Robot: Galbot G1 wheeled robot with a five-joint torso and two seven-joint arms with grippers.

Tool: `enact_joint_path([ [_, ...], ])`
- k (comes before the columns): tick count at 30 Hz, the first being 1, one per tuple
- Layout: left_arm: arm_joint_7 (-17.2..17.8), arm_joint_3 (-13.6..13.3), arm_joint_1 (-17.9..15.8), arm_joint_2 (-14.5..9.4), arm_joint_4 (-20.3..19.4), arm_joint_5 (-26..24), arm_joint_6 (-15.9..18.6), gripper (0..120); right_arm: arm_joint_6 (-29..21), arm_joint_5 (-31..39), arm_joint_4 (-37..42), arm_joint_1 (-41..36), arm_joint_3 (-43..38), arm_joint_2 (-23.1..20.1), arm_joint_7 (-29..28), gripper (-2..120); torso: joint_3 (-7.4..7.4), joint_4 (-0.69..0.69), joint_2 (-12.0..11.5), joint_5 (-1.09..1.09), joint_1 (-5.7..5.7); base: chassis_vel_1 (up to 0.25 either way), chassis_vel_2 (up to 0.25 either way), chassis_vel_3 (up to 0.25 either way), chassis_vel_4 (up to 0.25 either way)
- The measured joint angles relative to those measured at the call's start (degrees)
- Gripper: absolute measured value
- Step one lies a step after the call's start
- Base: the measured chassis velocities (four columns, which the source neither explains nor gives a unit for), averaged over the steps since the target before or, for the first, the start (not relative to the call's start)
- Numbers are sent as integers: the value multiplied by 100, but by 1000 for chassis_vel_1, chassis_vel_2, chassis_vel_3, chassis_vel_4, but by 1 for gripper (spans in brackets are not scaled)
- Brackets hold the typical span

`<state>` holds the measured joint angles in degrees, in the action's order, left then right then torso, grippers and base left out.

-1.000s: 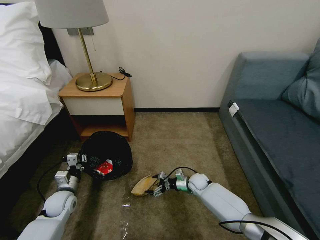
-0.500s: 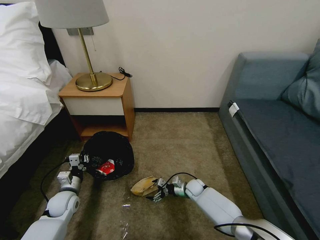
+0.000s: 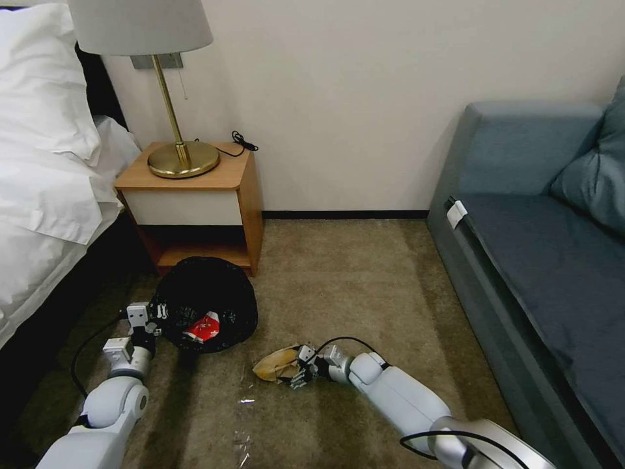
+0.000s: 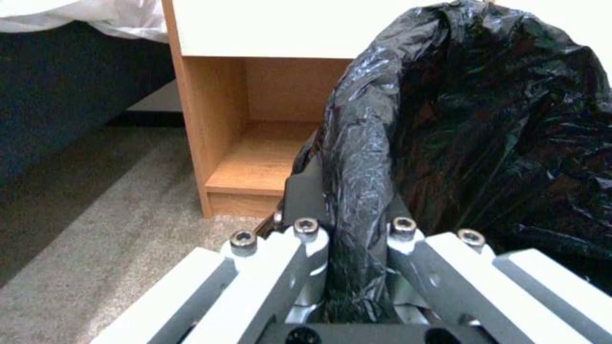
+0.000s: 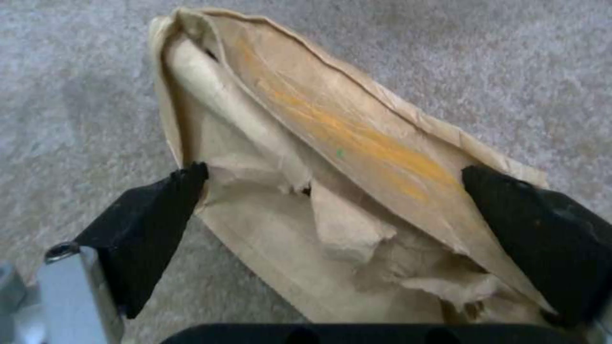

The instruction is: Pick up the trash bin, then pick up the garbage on the floor and place it into the trash bin.

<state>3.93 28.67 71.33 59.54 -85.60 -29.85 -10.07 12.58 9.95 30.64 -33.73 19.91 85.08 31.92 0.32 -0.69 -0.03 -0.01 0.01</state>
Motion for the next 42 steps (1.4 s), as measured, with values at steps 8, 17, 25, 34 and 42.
enact_joint_path([
  [8,-21,8,1,-16,14,-23,-13,4,6,210,-127,25,-30,53,-4,72,0,-1,0,0,0,0,0,0,0],
  [17,-26,-9,1,-16,15,-24,-17,4,-18,324,-161,18,-87,16,-10,42,0,0,0,1,0,0,0,0,0],
  [25,-26,-13,16,-23,-5,-22,-18,4,-35,362,-128,-21,-149,0,-2,12,0,1,0,2,0,0,0,0,0],
  [34,-26,-21,30,-39,-21,-8,-18,4,-94,403,169,-62,-357,-139,6,0,1,0,0,2,0,0,0,0,0],
  [42,-9,-164,-82,-27,-34,18,-12,4,-246,601,826,-74,-692,-436,21,0,1,0,0,2,0,0,0,0,0],
])
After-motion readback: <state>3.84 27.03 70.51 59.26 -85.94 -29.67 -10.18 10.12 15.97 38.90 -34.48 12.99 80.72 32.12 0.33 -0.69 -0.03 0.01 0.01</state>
